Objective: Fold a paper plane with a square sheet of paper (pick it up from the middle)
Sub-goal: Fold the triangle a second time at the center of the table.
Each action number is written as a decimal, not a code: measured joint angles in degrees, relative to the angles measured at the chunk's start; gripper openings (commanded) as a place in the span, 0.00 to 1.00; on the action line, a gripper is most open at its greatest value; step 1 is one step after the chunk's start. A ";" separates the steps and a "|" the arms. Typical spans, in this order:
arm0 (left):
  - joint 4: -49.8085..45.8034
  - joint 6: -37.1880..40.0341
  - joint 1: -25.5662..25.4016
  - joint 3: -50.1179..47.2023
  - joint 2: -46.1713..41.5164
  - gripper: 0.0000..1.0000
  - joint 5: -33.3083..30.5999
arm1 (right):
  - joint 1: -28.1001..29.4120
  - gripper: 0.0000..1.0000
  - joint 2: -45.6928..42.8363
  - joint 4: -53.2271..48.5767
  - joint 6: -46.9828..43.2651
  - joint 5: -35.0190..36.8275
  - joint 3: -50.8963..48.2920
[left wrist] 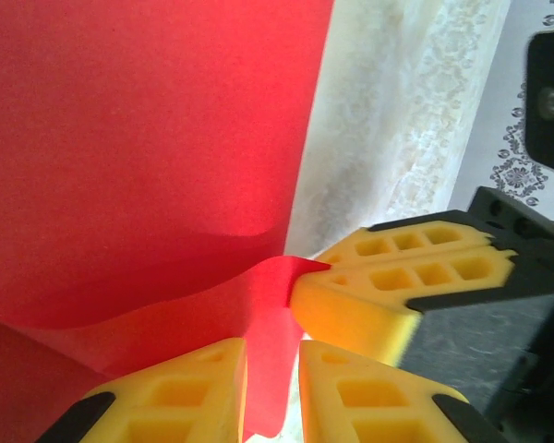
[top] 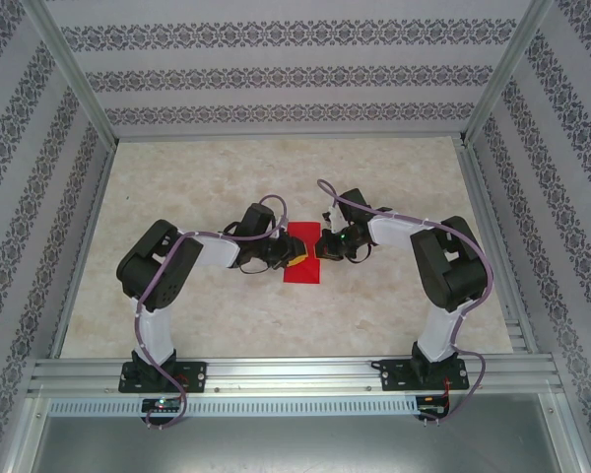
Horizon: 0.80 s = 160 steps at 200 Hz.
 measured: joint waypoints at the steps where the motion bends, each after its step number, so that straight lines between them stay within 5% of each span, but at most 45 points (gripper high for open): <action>1: 0.00 -0.02 0.00 0.00 -0.04 0.24 0.02 | 0.00 0.04 0.04 0.02 0.00 0.00 0.02; 160: -1.73 0.22 -0.79 1.62 0.61 0.24 -0.09 | 0.02 0.04 2.21 -0.04 -0.15 1.31 1.20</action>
